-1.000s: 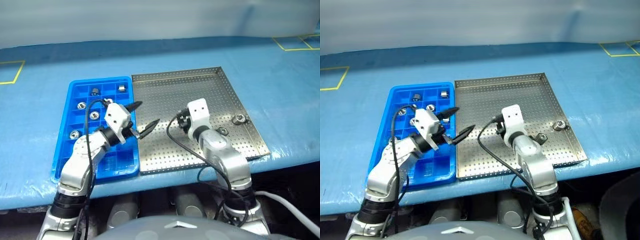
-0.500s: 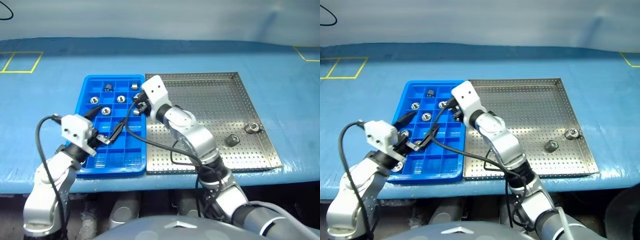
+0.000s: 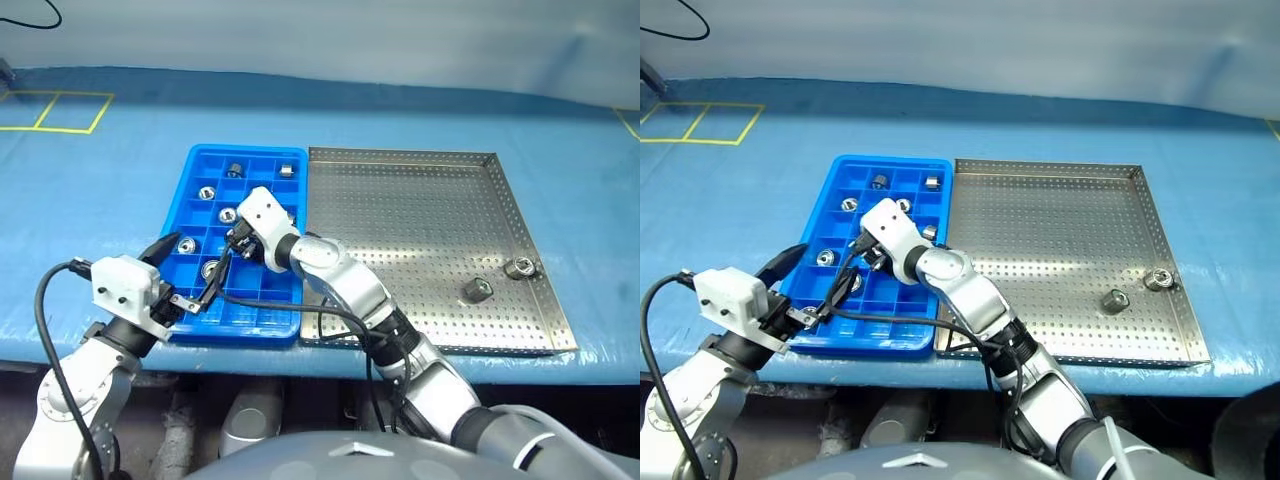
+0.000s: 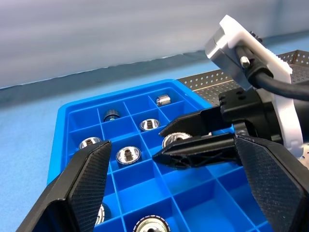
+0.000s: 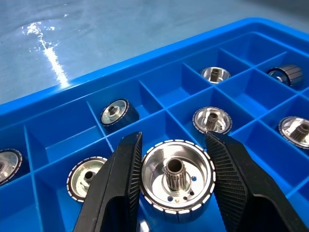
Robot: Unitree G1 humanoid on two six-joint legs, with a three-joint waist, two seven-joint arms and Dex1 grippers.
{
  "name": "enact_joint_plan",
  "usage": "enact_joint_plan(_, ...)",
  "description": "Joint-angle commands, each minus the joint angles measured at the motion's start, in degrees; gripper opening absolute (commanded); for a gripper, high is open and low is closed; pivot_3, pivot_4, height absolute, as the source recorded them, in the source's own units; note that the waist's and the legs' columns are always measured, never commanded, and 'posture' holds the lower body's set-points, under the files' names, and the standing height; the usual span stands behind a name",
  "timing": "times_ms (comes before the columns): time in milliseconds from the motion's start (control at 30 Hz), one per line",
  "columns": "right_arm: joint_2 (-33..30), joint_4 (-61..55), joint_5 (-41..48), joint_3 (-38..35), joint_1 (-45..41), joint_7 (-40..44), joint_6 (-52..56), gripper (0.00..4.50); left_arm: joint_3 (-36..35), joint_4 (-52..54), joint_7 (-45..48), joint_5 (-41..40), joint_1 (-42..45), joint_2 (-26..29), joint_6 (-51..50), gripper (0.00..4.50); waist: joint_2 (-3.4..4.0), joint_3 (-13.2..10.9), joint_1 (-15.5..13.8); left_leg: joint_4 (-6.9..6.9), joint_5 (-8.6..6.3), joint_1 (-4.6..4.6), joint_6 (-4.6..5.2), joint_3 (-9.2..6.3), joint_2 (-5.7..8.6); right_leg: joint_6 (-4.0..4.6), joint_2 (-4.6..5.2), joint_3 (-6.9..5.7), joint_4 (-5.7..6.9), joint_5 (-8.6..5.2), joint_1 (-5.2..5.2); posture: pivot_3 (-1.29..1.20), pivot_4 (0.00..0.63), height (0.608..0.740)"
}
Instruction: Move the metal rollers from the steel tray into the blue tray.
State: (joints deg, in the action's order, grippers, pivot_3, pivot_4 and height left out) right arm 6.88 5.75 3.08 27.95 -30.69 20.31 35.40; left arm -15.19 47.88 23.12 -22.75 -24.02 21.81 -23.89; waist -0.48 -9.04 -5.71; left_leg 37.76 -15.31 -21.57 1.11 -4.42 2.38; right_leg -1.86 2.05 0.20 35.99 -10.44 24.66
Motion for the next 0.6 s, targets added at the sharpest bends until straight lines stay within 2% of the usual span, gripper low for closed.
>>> enact_joint_plan(33, 0.3, 0.0, -0.2, 0.0, 0.4, 1.0, -1.1, 1.70, 0.4, 2.8, -0.5, -0.8, 0.6, 0.5, -0.1, 4.50, 0.00, 0.0, -0.1, -0.01, 0.01, 0.00, -0.02, -0.02, 0.00, 0.01, 0.00, -0.01, 0.00, -0.01, 0.00, 0.34, 0.150, 0.740)
enact_joint_plan(100, 0.4, 1.5, 0.1, -0.8, 0.7, 1.1, -1.0, 1.70, 0.8, 2.4, -0.4, -1.0, 1.1, 0.6, -0.3, 4.50, 0.00, 0.0, -0.1, -0.05, 0.03, -0.01, -0.05, -0.03, 0.00, 0.02, 0.00, -0.02, 0.00, -0.01, 0.01, 0.32, 0.150, 0.740)
enact_joint_plan(367, 0.6, 3.3, -0.2, -4.9, 0.7, -1.2, -3.1, 4.36, 2.5, 0.7, 0.8, -1.9, 4.7, 2.1, -1.1, 4.50, 0.00, 0.0, 0.2, -0.18, 0.12, 0.01, -0.21, -0.21, -0.02, 0.15, -0.02, -0.21, 0.00, -0.08, -0.01, 0.27, 0.150, 0.740)
enact_joint_plan(400, 0.7, 3.2, -0.3, -5.2, 0.7, -1.3, -3.1, 4.48, 2.7, 0.5, 0.9, -2.1, 5.2, 2.3, -1.2, 4.50, 0.00, 0.0, 0.2, -0.19, 0.12, 0.01, -0.21, -0.21, -0.02, 0.15, -0.02, -0.21, 0.01, -0.09, -0.01, 0.26, 0.150, 0.740)
enact_joint_plan(600, -0.3, -4.8, 0.0, -6.3, 3.9, -1.9, -3.4, 4.48, 3.7, -0.8, 2.2, -3.0, 8.4, 3.4, -2.0, 4.50, 0.00, 0.0, 0.6, -0.21, 0.14, 0.01, -0.24, -0.23, -0.01, 0.17, 0.01, -0.22, -0.01, -0.09, -0.02, 0.20, 0.150, 0.740)
